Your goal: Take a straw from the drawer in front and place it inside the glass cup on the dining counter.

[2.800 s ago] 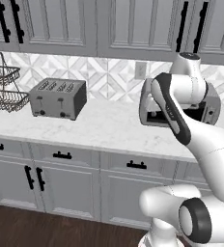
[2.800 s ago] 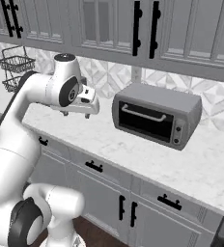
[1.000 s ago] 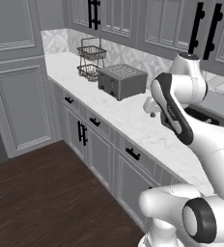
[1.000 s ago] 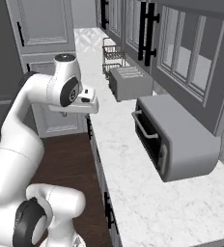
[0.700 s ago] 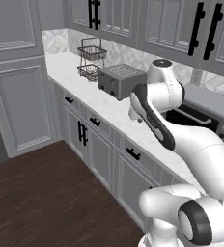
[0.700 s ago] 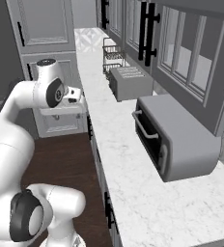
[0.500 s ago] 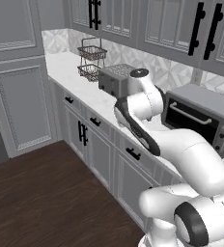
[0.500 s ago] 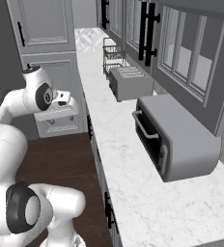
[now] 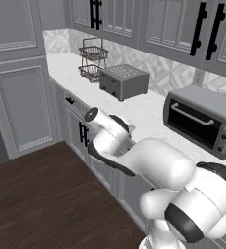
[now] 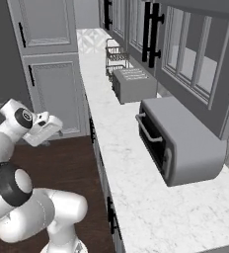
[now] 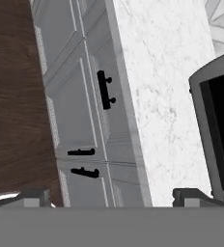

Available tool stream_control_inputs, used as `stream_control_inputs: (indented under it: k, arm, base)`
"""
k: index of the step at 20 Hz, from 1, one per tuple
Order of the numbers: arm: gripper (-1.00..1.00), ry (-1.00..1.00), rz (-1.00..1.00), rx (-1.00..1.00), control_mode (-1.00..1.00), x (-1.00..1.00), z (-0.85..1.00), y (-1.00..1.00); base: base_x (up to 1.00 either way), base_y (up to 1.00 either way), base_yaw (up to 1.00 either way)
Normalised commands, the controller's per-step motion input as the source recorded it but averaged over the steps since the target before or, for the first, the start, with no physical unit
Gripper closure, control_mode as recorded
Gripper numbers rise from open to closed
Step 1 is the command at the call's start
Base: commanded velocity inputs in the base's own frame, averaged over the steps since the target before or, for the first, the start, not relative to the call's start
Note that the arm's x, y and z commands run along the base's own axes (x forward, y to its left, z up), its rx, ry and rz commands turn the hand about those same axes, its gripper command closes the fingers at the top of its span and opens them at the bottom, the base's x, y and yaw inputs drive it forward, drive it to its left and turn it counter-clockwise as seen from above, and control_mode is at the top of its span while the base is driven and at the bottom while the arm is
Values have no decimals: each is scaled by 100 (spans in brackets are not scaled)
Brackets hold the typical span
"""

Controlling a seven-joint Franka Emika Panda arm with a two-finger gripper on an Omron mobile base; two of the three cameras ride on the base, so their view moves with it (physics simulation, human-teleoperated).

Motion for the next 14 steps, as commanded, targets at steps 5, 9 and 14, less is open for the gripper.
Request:
stream_control_inputs:
  k: [5,9,14]
  arm:
    - [-100,1,-8,-39,-100,35,-66,14]
    - [-100,0,-9,-32,-100,48,-56,-7]
    - [-100,0,-9,-22,-100,45,-57,-26]
  base:
    - [0,0,0]
    - [0,0,0]
    - [0,0,0]
